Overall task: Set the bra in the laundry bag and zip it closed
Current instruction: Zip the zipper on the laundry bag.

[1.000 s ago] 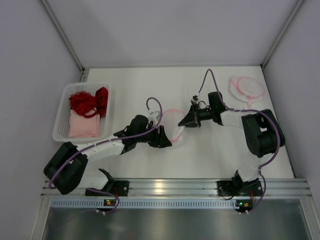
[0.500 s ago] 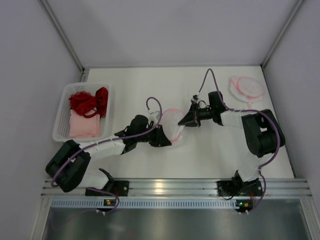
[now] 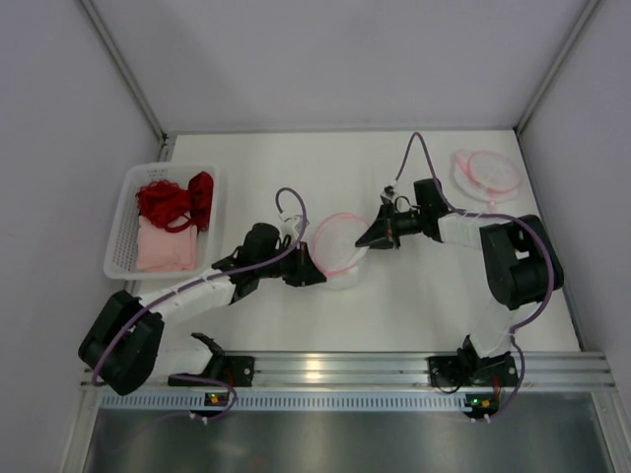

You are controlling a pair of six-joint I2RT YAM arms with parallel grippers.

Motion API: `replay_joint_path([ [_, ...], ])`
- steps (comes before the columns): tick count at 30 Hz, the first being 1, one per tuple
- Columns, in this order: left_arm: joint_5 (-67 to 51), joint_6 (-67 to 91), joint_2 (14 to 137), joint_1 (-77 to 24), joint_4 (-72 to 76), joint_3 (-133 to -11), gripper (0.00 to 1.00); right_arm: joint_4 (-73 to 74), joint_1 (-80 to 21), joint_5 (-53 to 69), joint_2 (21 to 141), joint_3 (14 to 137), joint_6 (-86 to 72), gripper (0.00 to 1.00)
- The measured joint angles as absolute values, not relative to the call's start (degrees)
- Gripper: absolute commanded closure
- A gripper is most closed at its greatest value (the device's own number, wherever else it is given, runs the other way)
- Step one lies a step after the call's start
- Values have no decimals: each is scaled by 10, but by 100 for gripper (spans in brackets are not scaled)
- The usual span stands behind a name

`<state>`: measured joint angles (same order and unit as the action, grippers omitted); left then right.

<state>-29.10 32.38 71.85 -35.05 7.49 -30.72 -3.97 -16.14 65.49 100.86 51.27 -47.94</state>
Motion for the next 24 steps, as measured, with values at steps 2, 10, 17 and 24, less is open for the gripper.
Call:
replay_joint_path([
  [2, -285, 310, 709, -347, 63, -307, 100, -22, -158, 655, 1009, 517, -465, 100],
  [10, -273, 233, 698, -345, 3, -331, 100, 100, -156, 639, 1009, 565, -372, 93],
  [17, -292, 203, 719, -342, -39, -367, 100, 214, -148, 591, 1015, 673, -278, 27],
  [24, -314, 207, 752, -343, -52, -423, 100, 340, -137, 518, 981, 710, -170, 31],
])
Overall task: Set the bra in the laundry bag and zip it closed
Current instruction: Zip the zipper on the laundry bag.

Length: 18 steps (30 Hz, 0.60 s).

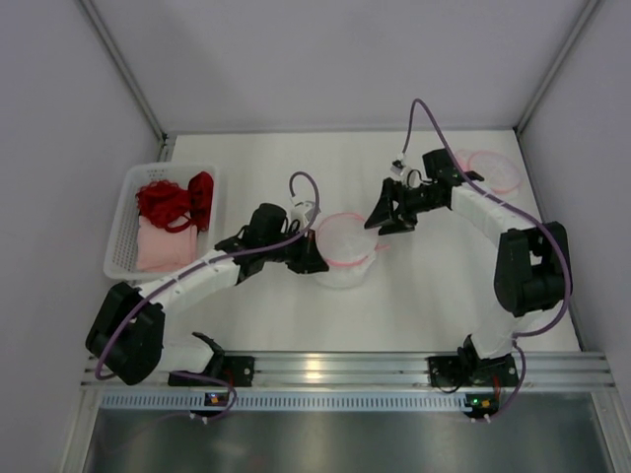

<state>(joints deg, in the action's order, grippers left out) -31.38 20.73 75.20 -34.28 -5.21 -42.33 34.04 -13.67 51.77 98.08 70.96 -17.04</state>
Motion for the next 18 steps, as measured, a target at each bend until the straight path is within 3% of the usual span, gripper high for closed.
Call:
replay_joint_path([
  [8, -308, 236, 756, -360, -39, -443, 100, 390, -139, 532, 908, 667, -166, 29],
  [18, -285, 270, 765, -389, -26, -444, 100, 412, -197, 550, 950, 665, -167, 27],
])
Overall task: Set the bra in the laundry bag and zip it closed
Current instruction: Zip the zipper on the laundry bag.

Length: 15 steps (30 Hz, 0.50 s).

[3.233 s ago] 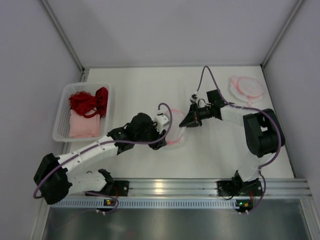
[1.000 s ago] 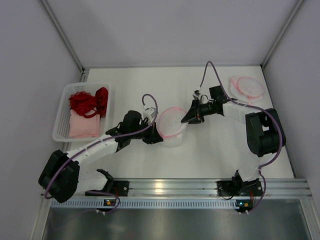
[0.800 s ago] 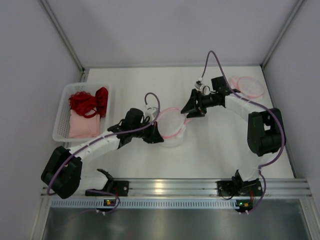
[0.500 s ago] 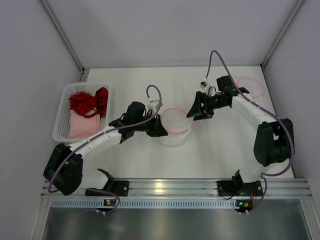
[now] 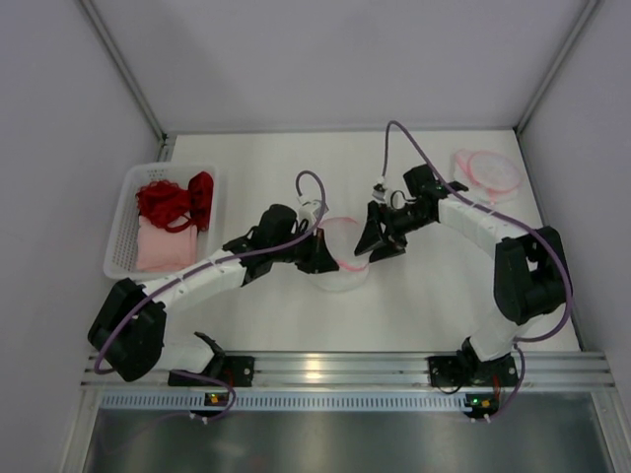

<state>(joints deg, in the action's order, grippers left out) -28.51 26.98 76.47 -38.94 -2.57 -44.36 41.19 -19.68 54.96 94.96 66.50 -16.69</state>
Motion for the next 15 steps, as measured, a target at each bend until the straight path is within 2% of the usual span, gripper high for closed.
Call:
replay_joint_path([
  [5, -262, 289, 765, -389, -25, -444, 100, 436, -229, 527, 960, 678, -150, 26],
  [15, -251, 286, 757, -387, -25, -444, 100, 451, -206, 552, 963, 698, -147, 28],
])
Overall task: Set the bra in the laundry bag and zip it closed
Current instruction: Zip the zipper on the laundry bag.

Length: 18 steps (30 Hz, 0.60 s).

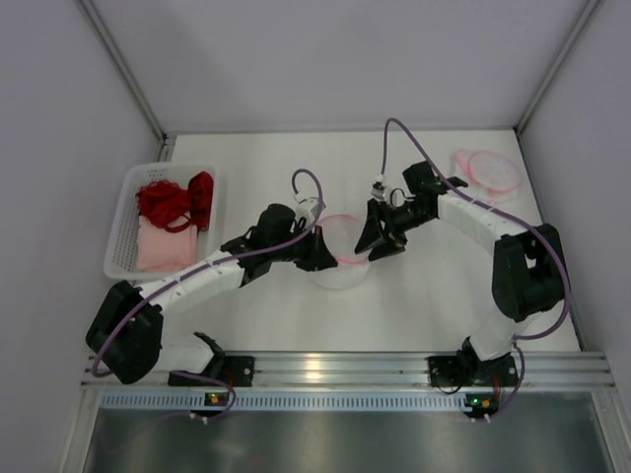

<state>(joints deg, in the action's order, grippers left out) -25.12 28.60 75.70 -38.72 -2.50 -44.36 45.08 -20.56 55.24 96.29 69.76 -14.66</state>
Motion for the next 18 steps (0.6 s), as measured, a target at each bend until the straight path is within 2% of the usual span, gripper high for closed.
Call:
replay_joint_path([
  [3, -239, 281, 750, -387, -25, -444, 100, 450, -208, 565, 963, 682, -154, 25],
  [9, -210, 273, 730, -387, -25, -444, 100, 441, -208, 573, 963, 644, -182, 7],
  [11, -209, 270, 728, -385, -25, -444, 100, 441, -208, 573, 963, 641, -192, 5],
  [14, -217, 270, 728, -385, -22, -442, 100, 426, -208, 575, 963, 641, -209, 6],
  [18, -238, 270, 728, -385, -8, -435, 100, 410, -208, 585, 977, 650, -227, 17],
])
